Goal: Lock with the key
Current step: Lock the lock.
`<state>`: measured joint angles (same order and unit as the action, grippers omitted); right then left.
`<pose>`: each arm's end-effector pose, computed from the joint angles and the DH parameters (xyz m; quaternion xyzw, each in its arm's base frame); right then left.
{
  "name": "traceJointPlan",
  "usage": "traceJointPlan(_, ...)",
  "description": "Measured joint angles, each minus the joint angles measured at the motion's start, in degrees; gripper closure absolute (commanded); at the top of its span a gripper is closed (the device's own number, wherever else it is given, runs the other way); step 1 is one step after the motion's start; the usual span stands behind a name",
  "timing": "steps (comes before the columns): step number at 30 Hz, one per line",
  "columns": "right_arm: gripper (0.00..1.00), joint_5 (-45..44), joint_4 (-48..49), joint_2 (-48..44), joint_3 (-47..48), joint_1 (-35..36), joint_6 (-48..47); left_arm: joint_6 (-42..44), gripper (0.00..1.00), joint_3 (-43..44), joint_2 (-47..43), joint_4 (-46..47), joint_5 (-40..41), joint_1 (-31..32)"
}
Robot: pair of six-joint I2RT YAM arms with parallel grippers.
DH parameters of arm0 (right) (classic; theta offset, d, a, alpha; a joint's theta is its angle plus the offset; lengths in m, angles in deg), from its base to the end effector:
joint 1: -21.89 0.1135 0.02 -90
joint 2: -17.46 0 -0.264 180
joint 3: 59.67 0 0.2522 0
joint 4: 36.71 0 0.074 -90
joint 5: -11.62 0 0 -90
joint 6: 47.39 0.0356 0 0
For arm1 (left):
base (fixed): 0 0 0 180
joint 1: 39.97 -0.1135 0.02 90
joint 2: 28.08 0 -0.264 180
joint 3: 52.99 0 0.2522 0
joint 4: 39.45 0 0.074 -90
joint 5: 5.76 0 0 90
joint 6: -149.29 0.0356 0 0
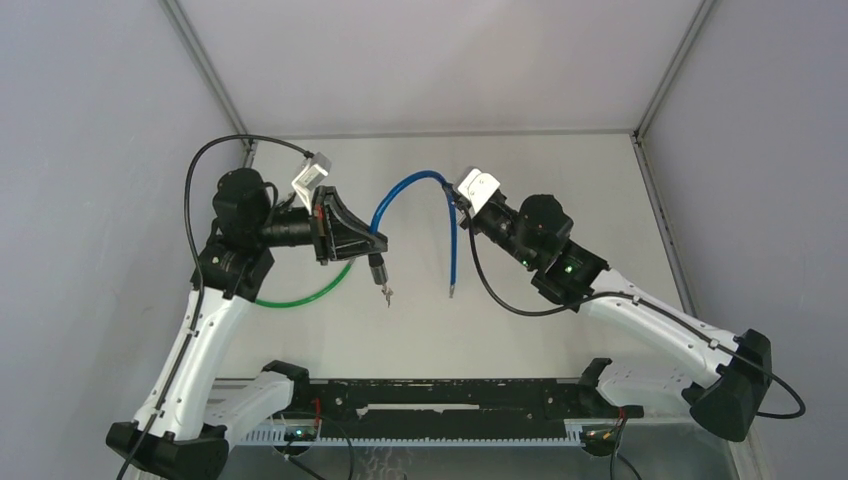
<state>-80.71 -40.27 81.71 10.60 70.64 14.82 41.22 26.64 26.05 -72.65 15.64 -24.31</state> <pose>0.1762 0.1987 0.3824 -0.4168 0.5521 0.1175 0.7125 0.1636 -0.0803 0.4244 0.3577 0.6297 -0.5638 0.3971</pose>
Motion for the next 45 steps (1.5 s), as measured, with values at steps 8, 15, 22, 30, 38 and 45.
traceJointPlan(8,1.00,-2.89,-5.90,-0.79,6.58,0.98,0.35,4.07,1.00,0.00,1.70,-2.93,0.76,-0.04)
traceJointPlan(15,0.58,-3.72,-13.05,-7.54,6.69,0.96,2.97,7.23,1.00,0.00,1.68,-5.33,1.62,-0.04)
traceJointPlan(22,0.24,1.09,-16.83,-7.78,6.78,-0.72,1.62,7.82,1.00,0.02,1.49,-5.62,2.01,-0.04)
traceJointPlan(30,0.23,2.64,-15.10,-1.81,6.78,-1.99,-1.62,8.07,1.00,0.02,0.28,-6.86,1.99,-0.04)
traceJointPlan(38,1.00,3.78,-9.90,5.46,6.78,-2.89,-2.03,8.13,1.00,0.02,-0.57,-8.13,1.99,-0.04)
traceJointPlan(45,1.00,0.87,-10.05,2.97,6.75,-1.60,-0.55,10.73,0.66,0.04,-0.55,-9.88,4.20,-0.04)
